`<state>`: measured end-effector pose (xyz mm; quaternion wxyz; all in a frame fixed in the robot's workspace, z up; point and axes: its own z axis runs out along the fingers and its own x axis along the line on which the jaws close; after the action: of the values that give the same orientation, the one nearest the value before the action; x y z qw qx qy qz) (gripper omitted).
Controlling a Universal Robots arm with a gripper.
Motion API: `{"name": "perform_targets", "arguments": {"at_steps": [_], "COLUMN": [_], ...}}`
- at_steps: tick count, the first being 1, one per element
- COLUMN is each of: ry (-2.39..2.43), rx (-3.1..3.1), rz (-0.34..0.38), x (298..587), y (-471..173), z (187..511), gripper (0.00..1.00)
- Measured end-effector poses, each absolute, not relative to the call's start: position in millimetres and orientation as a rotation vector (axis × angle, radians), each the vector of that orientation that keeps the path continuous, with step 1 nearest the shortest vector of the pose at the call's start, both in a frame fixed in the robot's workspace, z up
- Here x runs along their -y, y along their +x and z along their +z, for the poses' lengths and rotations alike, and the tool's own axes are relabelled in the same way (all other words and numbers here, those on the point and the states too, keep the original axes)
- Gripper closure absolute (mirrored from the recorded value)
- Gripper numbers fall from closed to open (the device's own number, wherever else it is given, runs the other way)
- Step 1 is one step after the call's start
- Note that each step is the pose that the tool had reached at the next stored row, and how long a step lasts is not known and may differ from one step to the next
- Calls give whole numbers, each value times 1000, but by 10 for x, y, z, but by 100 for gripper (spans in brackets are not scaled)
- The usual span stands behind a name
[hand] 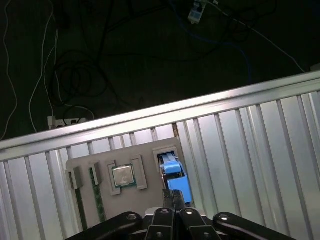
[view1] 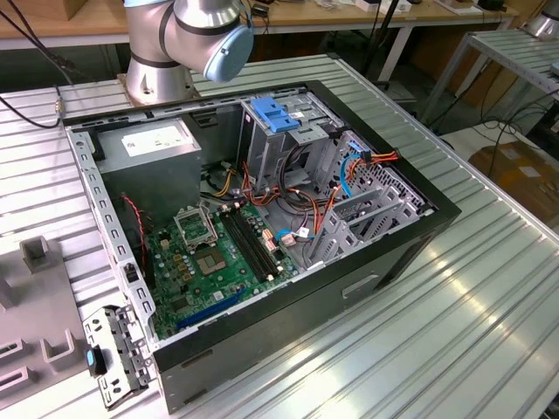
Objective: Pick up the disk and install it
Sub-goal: 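Pick up the disk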
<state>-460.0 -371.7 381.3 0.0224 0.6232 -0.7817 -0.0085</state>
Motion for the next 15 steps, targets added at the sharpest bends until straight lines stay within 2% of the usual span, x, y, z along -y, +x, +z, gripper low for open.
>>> {"name": "perform_targets", "arguments": {"at_steps": [15], "ry": [2033], "rx": [2335], "rz": [-23], "x": [3716], "y": [-4599], "z": [3811], "gripper": [89]}}
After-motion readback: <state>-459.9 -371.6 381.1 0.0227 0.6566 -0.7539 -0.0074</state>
